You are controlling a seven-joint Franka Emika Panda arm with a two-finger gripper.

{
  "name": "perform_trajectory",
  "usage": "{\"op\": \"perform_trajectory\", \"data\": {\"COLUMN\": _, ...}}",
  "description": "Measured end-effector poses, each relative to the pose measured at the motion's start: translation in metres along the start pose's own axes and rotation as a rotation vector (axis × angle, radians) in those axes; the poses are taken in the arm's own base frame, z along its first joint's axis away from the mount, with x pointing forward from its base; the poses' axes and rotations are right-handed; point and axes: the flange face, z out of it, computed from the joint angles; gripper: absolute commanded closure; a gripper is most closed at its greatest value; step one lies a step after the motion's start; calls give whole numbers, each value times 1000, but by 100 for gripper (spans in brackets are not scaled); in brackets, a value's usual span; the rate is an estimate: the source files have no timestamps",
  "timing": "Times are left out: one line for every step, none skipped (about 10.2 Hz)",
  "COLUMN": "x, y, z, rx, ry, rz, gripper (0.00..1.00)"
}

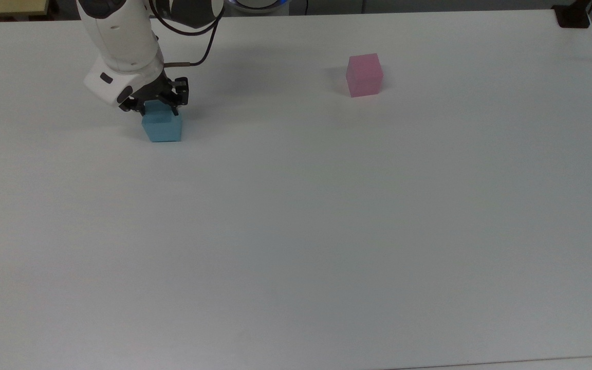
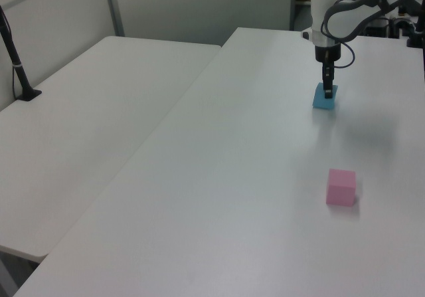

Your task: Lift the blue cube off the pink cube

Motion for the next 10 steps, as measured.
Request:
{"op": "perform_trajectory", "data": {"x": -1, "y": 4, "z": -1, "rx": -1, "ry": 2, "rz": 6, "gripper": 0}}
{"op": "perform_trajectory", "data": {"x": -2, "y": 7, "z": -2, "rx": -1, "ry": 4, "rz": 13, "gripper": 0}}
{"op": "perform_trajectory", "data": {"x": -3, "y": 11, "z": -4, "rx": -2, "ry": 8, "rz": 20, "gripper": 0}}
{"op": "perform_trajectory", "data": {"x": -3, "y": 13, "z": -13, "rx": -5, "ry": 13, "rz": 24, "gripper": 0}}
{"op": "perform_trajectory", "data": {"x": -3, "y": 16, "z": -34, "rx": 0, "ry": -5, "rz": 48, "gripper": 0}}
{"op": "perform_trajectory", "data": {"x": -4, "y": 19, "z": -69, "rx": 6, "ry": -25, "rz": 113, "gripper": 0}}
{"op": "perform_trajectory", "data": {"x": -6, "y": 18, "z": -109, "rx": 13, "ry": -23, "rz": 214, "gripper": 0}}
{"op": "perform_trajectory", "data": {"x": -10, "y": 10, "z": -147, "rx": 6, "ry": 2, "rz": 312, "gripper": 0}}
{"op": "perform_trajectory", "data": {"x": -17, "y": -7, "z": -179, "rx": -2, "ry": 24, "rz": 369, "gripper": 0}}
{"op": "perform_trajectory", "data": {"x": -25, "y": -25, "z": -207, "rx": -5, "ry": 25, "rz": 378, "gripper": 0}}
